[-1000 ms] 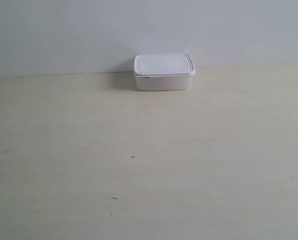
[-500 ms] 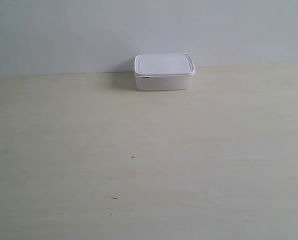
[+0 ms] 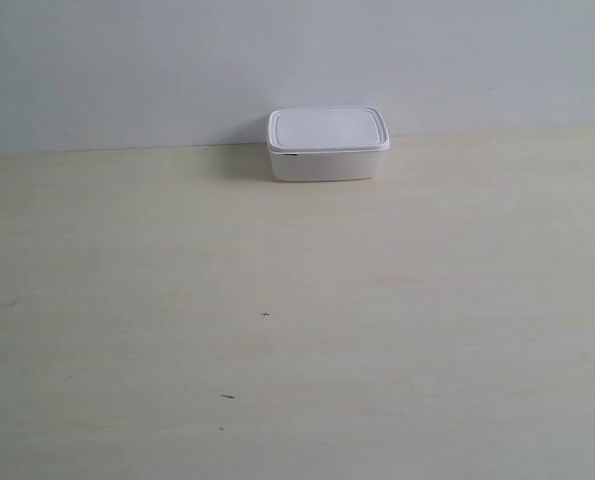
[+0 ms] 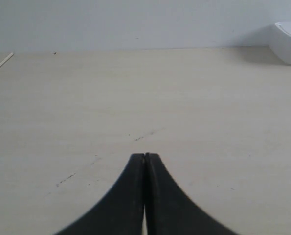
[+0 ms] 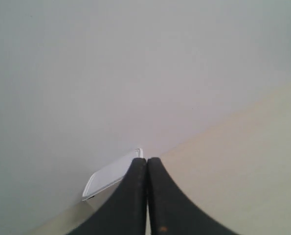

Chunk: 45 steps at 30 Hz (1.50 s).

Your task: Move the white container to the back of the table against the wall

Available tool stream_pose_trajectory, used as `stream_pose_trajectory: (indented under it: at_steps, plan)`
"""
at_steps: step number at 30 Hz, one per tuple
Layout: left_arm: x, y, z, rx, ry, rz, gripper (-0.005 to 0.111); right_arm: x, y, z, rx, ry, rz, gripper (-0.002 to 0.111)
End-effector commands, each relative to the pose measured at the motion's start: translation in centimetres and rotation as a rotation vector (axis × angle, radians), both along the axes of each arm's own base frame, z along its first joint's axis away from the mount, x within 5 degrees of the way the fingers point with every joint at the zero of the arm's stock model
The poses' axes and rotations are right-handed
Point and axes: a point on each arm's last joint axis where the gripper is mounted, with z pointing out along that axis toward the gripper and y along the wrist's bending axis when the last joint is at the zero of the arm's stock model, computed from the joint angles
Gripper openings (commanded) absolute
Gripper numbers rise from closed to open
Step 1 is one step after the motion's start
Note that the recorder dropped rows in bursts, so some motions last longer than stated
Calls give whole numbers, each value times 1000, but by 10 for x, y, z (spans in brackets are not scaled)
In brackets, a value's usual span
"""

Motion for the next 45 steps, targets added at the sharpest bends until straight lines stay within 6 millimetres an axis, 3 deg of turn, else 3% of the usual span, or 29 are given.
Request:
stream_pose_trajectory:
  at_steps: [1,11,19,23,45]
  plan:
    - [0,0,1,-8,-10,1,0,0,-3,-5,-93,41,-41,0]
    - [0,0,1,-8,-10,1,0,0,0,-17,-524,167,2,0]
    - [0,0,1,-8,-10,1,0,-2,-2,-27,-559,286,17,0]
    - [0,0,1,-8,-10,1,0,-3,-2,-31,-496,330,17,0]
    - [0,0,1,-8,-10,1,0,-3,-2,-31,-498,331,18,0]
